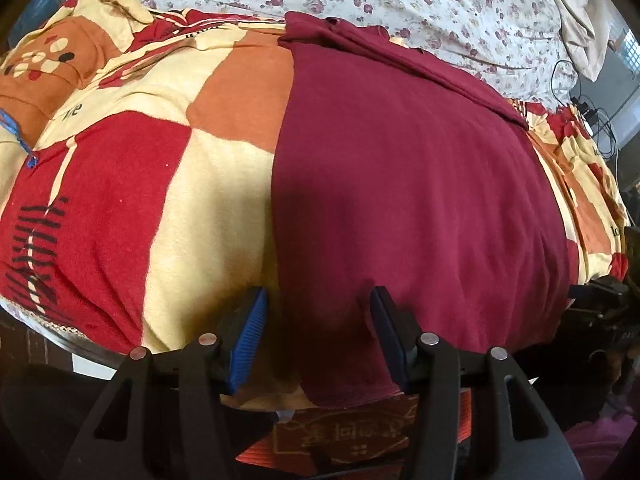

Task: Fold small clothes

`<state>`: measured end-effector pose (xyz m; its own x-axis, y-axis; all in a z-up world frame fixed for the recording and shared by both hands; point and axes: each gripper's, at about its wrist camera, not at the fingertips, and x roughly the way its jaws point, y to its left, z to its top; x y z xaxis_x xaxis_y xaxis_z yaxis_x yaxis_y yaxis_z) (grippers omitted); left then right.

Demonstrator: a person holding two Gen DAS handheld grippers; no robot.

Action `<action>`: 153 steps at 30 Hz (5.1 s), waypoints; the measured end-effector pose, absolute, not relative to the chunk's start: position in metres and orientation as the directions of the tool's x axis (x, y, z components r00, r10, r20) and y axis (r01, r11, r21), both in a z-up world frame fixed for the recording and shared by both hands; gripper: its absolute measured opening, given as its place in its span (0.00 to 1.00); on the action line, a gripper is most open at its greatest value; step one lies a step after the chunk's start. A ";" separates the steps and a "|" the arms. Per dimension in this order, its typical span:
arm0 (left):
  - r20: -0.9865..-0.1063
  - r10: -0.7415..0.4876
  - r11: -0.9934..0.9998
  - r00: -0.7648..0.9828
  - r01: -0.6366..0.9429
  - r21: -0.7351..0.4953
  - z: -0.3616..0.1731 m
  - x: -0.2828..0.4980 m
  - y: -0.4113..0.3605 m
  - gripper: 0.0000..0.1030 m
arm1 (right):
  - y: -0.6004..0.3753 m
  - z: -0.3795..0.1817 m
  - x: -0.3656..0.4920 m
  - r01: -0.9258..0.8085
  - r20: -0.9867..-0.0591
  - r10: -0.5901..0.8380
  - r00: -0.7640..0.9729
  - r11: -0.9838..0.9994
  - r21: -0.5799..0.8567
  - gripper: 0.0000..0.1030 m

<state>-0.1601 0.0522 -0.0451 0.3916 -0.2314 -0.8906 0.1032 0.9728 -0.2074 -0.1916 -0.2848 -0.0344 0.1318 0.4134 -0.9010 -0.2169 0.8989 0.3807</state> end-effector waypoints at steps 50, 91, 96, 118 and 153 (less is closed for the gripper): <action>-0.849 0.049 0.995 0.527 0.047 0.086 -0.035 -0.177 0.026 0.42 | -0.267 -0.038 -0.191 -0.241 -0.931 0.344 0.120 0.920 0.309 0.82; -0.907 -0.257 0.966 0.333 0.092 -0.240 -0.054 -0.170 0.041 0.23 | -0.263 -0.018 -0.196 -0.335 -0.931 0.306 0.198 0.914 0.229 0.10; -0.892 -0.333 0.942 0.307 0.061 -0.330 -0.052 -0.163 0.054 0.10 | -0.267 -0.035 -0.192 -0.295 -0.921 0.361 0.145 0.904 0.308 0.43; -0.742 -0.379 0.924 0.553 0.182 -0.337 0.043 -0.091 0.035 0.00 | -0.282 0.057 -0.137 -0.338 -0.768 0.348 0.537 0.923 0.182 0.10; -0.756 -0.329 0.939 0.566 0.110 -0.326 0.003 0.157 0.008 0.17 | -0.374 0.013 0.089 0.024 -0.723 0.339 0.602 0.897 0.441 0.45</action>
